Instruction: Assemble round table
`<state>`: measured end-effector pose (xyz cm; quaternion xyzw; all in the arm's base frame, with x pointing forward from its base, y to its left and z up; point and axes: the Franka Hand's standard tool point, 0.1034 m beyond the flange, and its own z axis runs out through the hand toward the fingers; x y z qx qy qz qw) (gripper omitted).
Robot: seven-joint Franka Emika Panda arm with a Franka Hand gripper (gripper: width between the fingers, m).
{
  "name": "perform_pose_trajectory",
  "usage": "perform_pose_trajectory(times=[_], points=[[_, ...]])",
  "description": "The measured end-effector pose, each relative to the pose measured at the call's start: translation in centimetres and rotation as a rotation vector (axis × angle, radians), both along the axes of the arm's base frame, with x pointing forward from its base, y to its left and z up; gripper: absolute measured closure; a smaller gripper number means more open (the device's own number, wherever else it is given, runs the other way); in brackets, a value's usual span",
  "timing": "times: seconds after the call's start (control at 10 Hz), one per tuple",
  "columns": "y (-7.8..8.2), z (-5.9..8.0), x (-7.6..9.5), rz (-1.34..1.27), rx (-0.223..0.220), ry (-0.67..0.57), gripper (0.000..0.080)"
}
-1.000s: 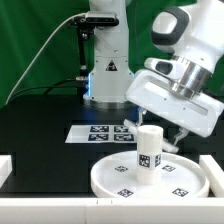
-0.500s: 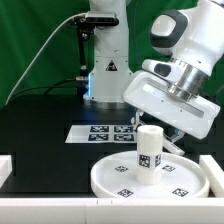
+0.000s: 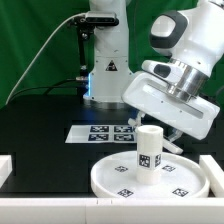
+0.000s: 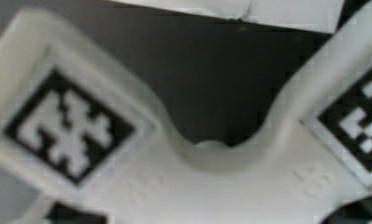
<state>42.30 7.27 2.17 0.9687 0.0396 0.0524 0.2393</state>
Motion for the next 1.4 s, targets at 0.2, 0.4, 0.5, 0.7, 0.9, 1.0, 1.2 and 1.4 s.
perform_pose_trajectory(times=[0.2, 0.4, 0.5, 0.7, 0.9, 1.0, 1.2, 1.4], points=[[0.0, 0.0, 0.0, 0.0, 0.0, 0.0, 0.0353], [0.0, 1.9, 0.9, 0.048, 0.034, 0.045, 0.0353], [0.0, 3.7, 1.5, 0.046, 0.076, 0.061, 0.0353], [-0.5, 7.3, 2.4, 0.004, 0.179, 0.092, 0.0353], [-1.3, 10.4, 4.6, -0.041, 0.288, 0.08, 0.0352], [-2.3, 11.8, 6.3, -0.055, 0.306, 0.055, 0.0352], [-3.6, 12.9, 7.9, -0.068, 0.31, 0.025, 0.0351], [-3.5, 12.7, 7.7, -0.066, 0.307, 0.029, 0.0351]])
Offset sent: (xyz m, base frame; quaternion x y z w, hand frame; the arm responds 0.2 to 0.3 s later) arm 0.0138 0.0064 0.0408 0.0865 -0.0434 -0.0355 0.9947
